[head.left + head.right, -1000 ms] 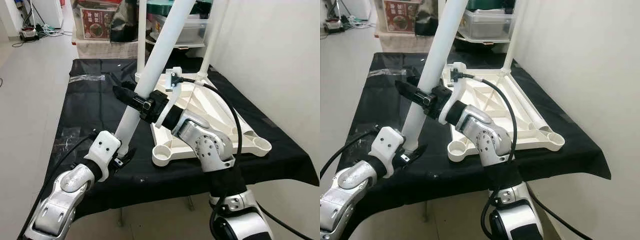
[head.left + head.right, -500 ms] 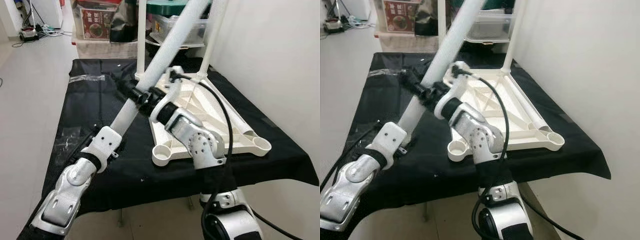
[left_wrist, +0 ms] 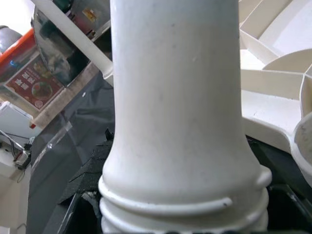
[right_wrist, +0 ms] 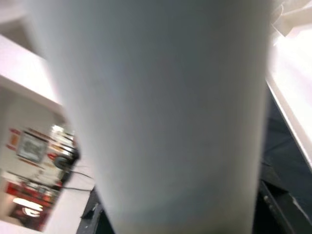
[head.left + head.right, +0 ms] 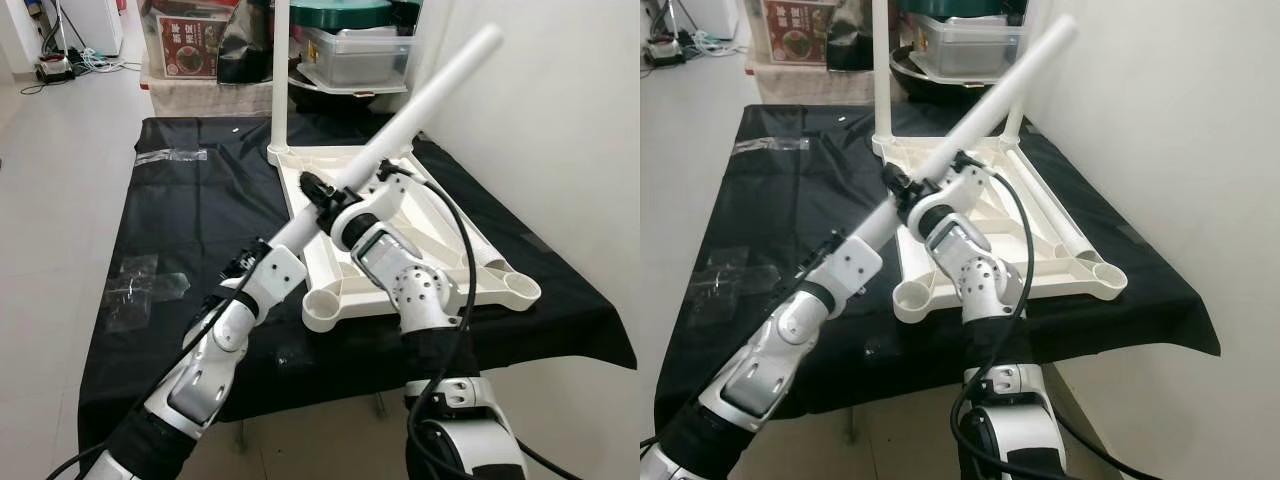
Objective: Building children table
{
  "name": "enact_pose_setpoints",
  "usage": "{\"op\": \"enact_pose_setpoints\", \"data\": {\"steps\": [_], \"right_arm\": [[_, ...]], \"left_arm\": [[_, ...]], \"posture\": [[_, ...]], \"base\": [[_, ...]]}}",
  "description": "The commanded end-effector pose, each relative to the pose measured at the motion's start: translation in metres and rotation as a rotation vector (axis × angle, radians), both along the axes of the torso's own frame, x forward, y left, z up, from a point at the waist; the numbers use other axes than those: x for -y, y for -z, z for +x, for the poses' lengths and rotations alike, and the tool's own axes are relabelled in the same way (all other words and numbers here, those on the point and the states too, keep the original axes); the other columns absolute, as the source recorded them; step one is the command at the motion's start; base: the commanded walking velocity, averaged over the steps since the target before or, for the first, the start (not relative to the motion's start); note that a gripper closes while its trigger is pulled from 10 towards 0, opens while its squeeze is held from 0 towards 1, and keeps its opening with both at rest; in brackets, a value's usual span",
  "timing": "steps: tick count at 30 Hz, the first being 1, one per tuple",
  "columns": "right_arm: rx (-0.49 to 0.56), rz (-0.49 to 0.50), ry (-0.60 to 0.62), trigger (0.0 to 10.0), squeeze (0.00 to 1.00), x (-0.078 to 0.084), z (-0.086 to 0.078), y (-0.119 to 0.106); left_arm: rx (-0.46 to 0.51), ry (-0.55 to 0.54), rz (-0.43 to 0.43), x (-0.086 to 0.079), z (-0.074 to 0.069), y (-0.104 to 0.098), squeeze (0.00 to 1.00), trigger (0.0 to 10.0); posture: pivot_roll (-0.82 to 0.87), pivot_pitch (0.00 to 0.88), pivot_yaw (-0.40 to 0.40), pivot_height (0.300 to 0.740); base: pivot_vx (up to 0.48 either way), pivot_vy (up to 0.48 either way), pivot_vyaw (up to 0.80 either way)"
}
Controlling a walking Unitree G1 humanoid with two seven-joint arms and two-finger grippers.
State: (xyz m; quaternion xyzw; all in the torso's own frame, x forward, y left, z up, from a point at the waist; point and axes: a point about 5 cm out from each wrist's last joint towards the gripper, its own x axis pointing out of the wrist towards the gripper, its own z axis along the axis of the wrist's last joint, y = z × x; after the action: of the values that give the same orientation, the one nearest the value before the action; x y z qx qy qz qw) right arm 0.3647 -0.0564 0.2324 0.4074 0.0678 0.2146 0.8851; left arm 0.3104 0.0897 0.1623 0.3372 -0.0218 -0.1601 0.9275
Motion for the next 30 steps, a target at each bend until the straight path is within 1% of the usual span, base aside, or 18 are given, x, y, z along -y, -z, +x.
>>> {"op": "enact_pose_setpoints", "data": {"steps": [1, 2, 3, 4, 8, 11, 14, 15, 16, 17, 20, 23, 24, 26, 27, 28, 29, 30], "right_arm": [[-0.058, 0.131, -0.096, 0.0, 0.0, -0.042, -0.014, 0.003], [-0.059, 0.134, -0.098, 0.0, 0.0, -0.042, -0.014, 0.003], [-0.064, 0.153, -0.109, 0.0, 0.0, -0.043, -0.015, 0.001], [-0.068, 0.159, -0.111, 0.0, 0.0, -0.044, -0.015, 0.0], [-0.076, 0.161, -0.109, 0.0, 0.0, -0.044, -0.015, 0.001], [-0.078, 0.157, -0.105, 0.0, 0.0, -0.044, -0.015, 0.002], [-0.078, 0.155, -0.104, 0.0, 0.0, -0.044, -0.015, 0.002], [-0.073, 0.148, -0.103, 0.0, 0.0, -0.043, -0.015, 0.001], [-0.069, 0.143, -0.103, 0.0, 0.0, -0.042, -0.015, 0.001], [-0.066, 0.139, -0.101, 0.0, 0.0, -0.042, -0.015, 0.001], [-0.063, 0.136, -0.099, 0.0, 0.0, -0.041, -0.015, 0.001], [-0.036, 0.108, -0.075, 0.0, 0.0, -0.036, -0.012, -0.001], [-0.007, 0.081, -0.049, 0.0, 0.0, -0.03, -0.008, -0.003], [-0.007, 0.081, -0.049, 0.0, 0.0, -0.03, -0.008, -0.003], [0.021, 0.057, -0.023, 0.0, 0.0, -0.024, -0.004, -0.005], [0.021, 0.057, -0.023, 0.0, 0.0, -0.024, -0.004, -0.005], [0.08, 0.013, 0.01, 0.0, 0.0, -0.015, 0.001, -0.01], [0.08, 0.013, 0.01, 0.0, 0.0, -0.015, 0.001, -0.01]], "left_arm": [[0.018, 0.054, 0.03, 0.01, -0.003, 0.0, 0.0, 10.0], [0.018, 0.052, 0.033, 0.01, -0.003, 0.001, 0.0, 10.0], [0.013, 0.027, 0.048, 0.0, -0.003, 0.004, 0.0, 10.0], [0.01, 0.014, 0.053, -0.004, -0.004, 0.005, 0.0, 10.0], [0.008, -0.003, 0.057, -0.009, -0.004, 0.006, 0.0, 10.0], [0.008, -0.038, 0.065, -0.018, -0.005, 0.008, 0.0, 10.0], [0.007, -0.05, 0.065, -0.022, -0.006, 0.009, 0.0, 10.0], [0.007, -0.048, 0.059, -0.026, -0.006, 0.009, 1.0, 10.0], [0.007, -0.044, 0.055, -0.028, -0.007, 0.009, 1.0, 10.0], [-0.019, -0.04, 0.03, -0.03, -0.008, 0.01, 1.0, 10.0], [-0.02, -0.039, 0.014, -0.031, -0.009, 0.007, 1.0, 10.0], [-0.023, -0.022, -0.007, -0.031, -0.012, 0.001, 1.0, 10.0], [-0.022, 0.001, -0.026, -0.029, -0.015, -0.003, 1.0, 10.0], [-0.022, 0.001, -0.026, -0.029, -0.015, -0.003, 1.0, 10.0], [-0.034, 0.033, -0.059, -0.025, -0.02, -0.005, 1.0, 10.0], [-0.034, 0.033, -0.059, -0.025, -0.02, -0.005, 1.0, 10.0], [-0.068, 0.087, -0.114, -0.02, -0.028, -0.005, 1.0, 10.0], [-0.068, 0.087, -0.114, -0.02, -0.028, -0.005, 1.0, 10.0]], "posture": [[0.07, 0.0, -0.08, 0.74], [0.07, 0.0, -0.08, 0.74], [0.08, 0.0, -0.079, 0.74], [0.08, 0.0, -0.079, 0.74], [0.08, 0.0, -0.081, 0.74], [0.09, 0.0, -0.085, 0.74], [0.09, 0.0, -0.085, 0.74], [0.09, 0.0, -0.086, 0.74], [0.09, 0.0, -0.086, 0.74], [0.09, 0.0, -0.085, 0.74], [0.09, 0.0, -0.085, 0.74], [0.09, 0.0, -0.084, 0.74], [0.09, 0.0, -0.086, 0.74], [0.09, 0.0, -0.086, 0.74], [0.09, 0.0, -0.085, 0.74], [0.09, 0.0, -0.085, 0.74], [0.09, 0.0, -0.085, 0.74], [0.09, 0.0, -0.085, 0.74]], "base": [[0.0, 0.0, 0.0], [0.0, 0.0, 0.0], [0.0, 0.0, 0.0], [0.0, 0.0, 0.0], [0.0, 0.0, 0.0], [0.0, 0.0, 0.0], [0.0, 0.0, 0.0], [0.0, 0.0, 0.0], [0.0, 0.0, 0.0], [0.0, 0.0, 0.0], [0.0, 0.0, 0.0], [0.0, 0.0, 0.0], [0.0, 0.0, 0.0], [0.0, 0.0, 0.0], [0.0, 0.0, 0.0], [0.0, 0.0, 0.0], [0.0, 0.0, 0.0], [0.0, 0.0, 0.0]]}}
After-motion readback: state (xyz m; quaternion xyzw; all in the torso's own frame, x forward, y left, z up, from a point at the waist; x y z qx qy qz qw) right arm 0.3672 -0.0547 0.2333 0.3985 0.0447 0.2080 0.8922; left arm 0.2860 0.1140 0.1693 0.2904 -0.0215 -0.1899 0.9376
